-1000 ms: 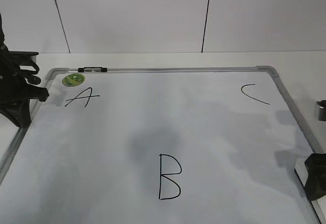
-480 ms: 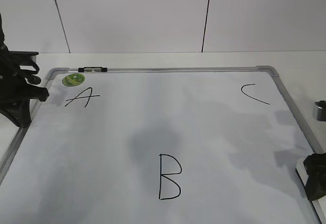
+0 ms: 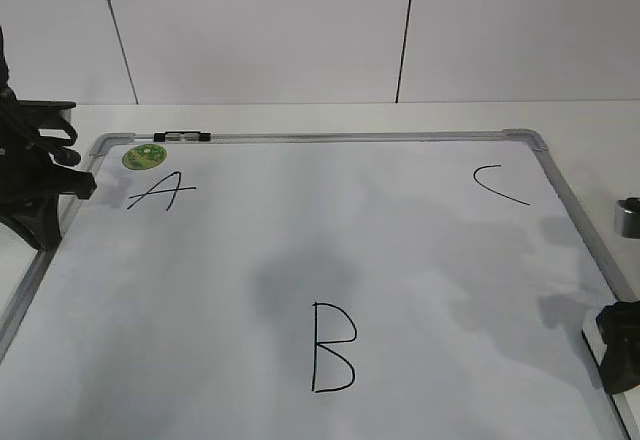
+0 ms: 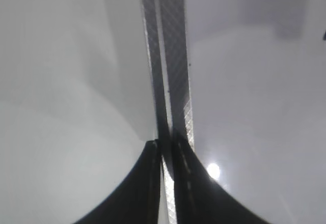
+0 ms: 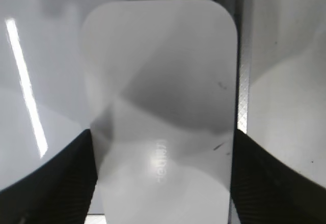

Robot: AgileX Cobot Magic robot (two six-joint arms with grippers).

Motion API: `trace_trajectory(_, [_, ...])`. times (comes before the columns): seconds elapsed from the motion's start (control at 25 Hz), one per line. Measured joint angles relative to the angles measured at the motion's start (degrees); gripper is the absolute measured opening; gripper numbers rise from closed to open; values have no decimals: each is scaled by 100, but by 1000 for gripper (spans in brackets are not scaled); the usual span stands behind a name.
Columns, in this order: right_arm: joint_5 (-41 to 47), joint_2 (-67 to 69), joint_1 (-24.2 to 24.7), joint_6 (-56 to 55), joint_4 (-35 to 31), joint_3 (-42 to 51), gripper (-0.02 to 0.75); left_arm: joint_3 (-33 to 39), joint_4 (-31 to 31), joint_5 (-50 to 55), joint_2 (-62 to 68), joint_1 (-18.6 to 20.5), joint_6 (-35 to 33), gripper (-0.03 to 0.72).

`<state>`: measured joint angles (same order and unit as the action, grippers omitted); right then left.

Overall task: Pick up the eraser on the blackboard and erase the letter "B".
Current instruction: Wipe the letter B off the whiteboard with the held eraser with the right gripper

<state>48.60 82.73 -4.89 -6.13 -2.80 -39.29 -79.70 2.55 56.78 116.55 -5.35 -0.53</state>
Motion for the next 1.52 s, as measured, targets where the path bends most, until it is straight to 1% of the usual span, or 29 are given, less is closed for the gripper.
trace_trajectory(0.24, [10,0,0,0,11,0,566,0,0,0,0,0,0,25])
trace_trajectory(0.4, [44,0,0,-13,34,0,647,0,0,0,0,0,0,25])
trace_trajectory(0.44, [57,0,0,-24,34,0,656,0,0,0,0,0,0,25])
trace_trajectory(0.72, [71,0,0,-22,56,0,658,0,0,0,0,0,0,25])
trace_trajectory(0.88, [71,0,0,-22,56,0,640,0,0,0,0,0,0,25])
trace_trajectory(1.08, [71,0,0,-22,35,0,576,0,13,0,0,0,0,25])
trace_trajectory(1.52, [71,0,0,-12,35,0,561,0,19,0,0,0,0,25])
